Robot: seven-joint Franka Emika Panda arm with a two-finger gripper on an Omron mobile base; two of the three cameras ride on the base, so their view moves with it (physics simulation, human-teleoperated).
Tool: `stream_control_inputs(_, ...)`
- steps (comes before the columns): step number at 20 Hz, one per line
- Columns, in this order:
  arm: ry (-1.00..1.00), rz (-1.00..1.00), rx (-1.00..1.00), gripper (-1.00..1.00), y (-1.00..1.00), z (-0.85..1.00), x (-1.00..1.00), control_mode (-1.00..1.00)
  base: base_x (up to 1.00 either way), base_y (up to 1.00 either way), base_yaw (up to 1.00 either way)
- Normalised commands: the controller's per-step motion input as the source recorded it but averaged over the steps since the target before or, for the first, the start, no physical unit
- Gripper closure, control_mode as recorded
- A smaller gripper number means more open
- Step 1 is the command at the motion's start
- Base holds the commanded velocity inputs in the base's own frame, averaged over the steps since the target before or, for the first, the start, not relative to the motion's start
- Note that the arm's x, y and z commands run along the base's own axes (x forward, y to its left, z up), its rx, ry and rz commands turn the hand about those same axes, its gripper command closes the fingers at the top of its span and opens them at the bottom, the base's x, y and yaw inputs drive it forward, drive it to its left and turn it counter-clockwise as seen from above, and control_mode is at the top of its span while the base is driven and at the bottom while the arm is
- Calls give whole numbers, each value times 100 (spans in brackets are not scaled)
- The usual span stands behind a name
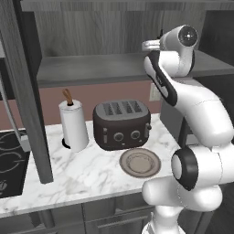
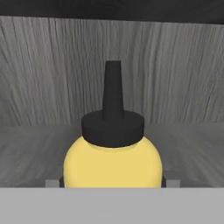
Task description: Move the hot dog bun to the plate on the dining table and place the condiment next to that plate. Then navigate to the fridge and take the sausage and place it on the plate as well.
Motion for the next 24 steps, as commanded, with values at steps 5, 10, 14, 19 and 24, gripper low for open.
stream_control_inputs(5,0,-1,0,100,16,-21,-95,-100,0,0,0)
stream_control_inputs(10,-1,-5,4,100,7,0,-100,-100,0,0,0)
stream_control_inputs(14,0,-12,8,100,2,6,-100,-100,0,0,0)
stream_control_inputs(19,0,-12,11,100,0,11,-100,-100,0,0,0)
stream_control_inputs(24,0,-11,6,100,0,14,-99,-100,0,0,0)
